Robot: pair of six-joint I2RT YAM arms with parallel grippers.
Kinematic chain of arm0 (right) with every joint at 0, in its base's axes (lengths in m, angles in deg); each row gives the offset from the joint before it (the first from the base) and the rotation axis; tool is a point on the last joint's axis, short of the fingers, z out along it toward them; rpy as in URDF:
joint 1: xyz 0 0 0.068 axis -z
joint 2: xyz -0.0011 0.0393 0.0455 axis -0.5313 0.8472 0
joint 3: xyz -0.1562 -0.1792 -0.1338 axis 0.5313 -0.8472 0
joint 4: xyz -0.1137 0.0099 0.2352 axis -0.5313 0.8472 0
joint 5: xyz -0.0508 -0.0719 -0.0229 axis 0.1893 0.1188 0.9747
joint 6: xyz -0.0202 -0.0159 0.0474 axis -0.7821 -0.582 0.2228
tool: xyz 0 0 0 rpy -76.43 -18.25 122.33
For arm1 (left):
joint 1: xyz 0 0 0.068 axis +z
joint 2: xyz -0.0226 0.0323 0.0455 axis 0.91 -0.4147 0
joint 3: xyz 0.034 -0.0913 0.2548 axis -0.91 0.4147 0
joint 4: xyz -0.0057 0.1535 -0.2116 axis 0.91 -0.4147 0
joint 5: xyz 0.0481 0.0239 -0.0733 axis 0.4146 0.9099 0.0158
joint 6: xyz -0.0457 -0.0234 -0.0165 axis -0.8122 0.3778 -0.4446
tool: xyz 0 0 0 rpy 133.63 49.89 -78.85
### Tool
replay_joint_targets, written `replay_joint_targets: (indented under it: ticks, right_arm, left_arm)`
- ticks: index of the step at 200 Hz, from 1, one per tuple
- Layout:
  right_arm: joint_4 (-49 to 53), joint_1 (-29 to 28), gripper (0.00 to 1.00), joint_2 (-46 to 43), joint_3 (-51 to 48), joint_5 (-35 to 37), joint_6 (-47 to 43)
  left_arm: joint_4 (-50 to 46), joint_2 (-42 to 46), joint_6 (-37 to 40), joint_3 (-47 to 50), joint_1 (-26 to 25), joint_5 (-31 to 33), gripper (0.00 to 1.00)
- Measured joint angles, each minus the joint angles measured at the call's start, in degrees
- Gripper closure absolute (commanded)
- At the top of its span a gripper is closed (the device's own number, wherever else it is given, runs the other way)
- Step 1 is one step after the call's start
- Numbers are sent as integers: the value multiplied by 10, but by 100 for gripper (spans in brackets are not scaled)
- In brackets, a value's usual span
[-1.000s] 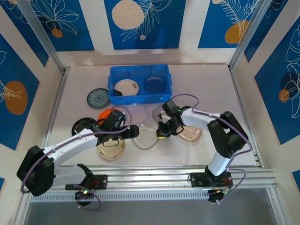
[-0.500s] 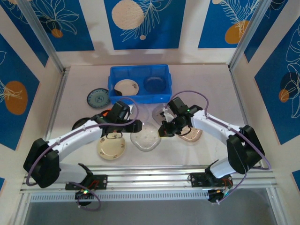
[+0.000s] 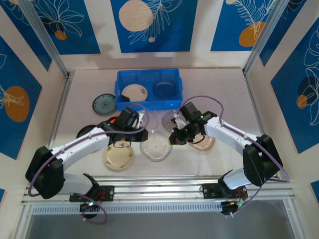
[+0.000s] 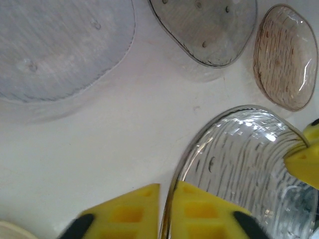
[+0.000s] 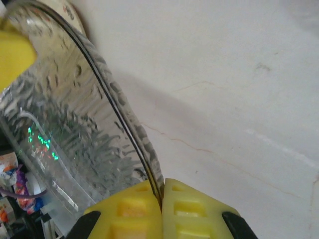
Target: Place the plates into the plastic bin on the countertop
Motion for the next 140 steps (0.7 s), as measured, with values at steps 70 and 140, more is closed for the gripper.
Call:
replay_joint_targets:
  ticks: [70,140]
  right_arm:
    - [-9,32,42,-5,27,17,30]
    - [-14,126,44,-128,53,76,73]
  left_arm:
    - [-42,6,-5,-23,9,39,100]
    - [-91,-55,17,-230,85,95,100]
